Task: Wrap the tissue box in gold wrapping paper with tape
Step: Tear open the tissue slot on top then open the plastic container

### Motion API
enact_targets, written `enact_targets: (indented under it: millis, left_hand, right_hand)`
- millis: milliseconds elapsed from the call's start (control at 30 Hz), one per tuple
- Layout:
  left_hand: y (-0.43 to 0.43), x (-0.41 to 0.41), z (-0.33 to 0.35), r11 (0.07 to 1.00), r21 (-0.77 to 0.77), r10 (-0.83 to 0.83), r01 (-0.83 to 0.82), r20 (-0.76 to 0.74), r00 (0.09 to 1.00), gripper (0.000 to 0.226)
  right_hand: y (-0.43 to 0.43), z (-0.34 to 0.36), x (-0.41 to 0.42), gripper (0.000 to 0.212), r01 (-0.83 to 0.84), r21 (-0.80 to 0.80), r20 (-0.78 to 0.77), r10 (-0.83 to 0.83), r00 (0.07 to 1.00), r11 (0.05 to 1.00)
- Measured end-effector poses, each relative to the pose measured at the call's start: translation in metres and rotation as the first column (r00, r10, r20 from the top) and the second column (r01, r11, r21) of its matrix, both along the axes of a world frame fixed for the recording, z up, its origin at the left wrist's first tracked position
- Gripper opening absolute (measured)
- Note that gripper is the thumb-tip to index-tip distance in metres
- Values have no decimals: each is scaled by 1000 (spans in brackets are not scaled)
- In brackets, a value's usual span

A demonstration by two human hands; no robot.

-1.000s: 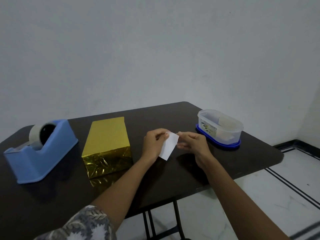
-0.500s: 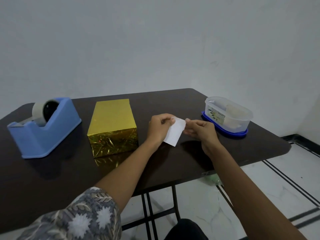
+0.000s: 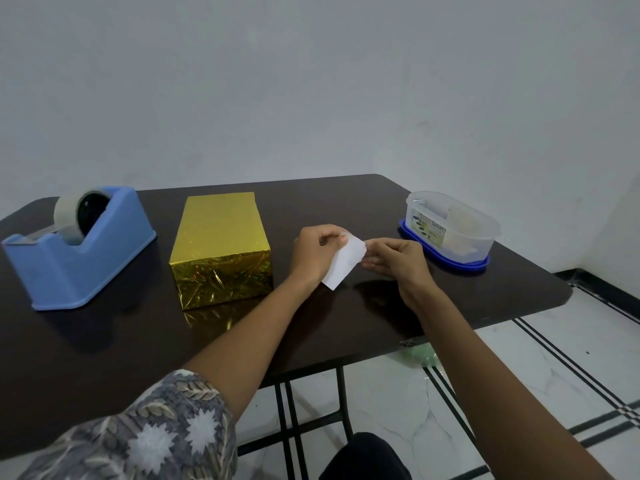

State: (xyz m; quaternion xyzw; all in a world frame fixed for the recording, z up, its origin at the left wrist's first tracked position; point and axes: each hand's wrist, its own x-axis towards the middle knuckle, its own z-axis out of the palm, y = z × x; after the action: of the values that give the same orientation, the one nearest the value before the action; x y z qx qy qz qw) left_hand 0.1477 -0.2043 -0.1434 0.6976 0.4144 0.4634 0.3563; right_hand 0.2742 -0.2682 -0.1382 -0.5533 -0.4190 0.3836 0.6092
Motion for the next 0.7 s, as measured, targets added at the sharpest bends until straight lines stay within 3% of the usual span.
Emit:
enact_targets:
  millis: [333,700]
  left_hand:
    - [-2,1,-1,1000,-8,-26,26,-2,1000,15]
    - [0,0,1,1000,16,24,-24,27,999,14]
  right_hand:
    - [-3,0,0,13,-3,21,8,3,1000,1000]
    - [-5,2,-1,16,-42,10,-87,42,995,999]
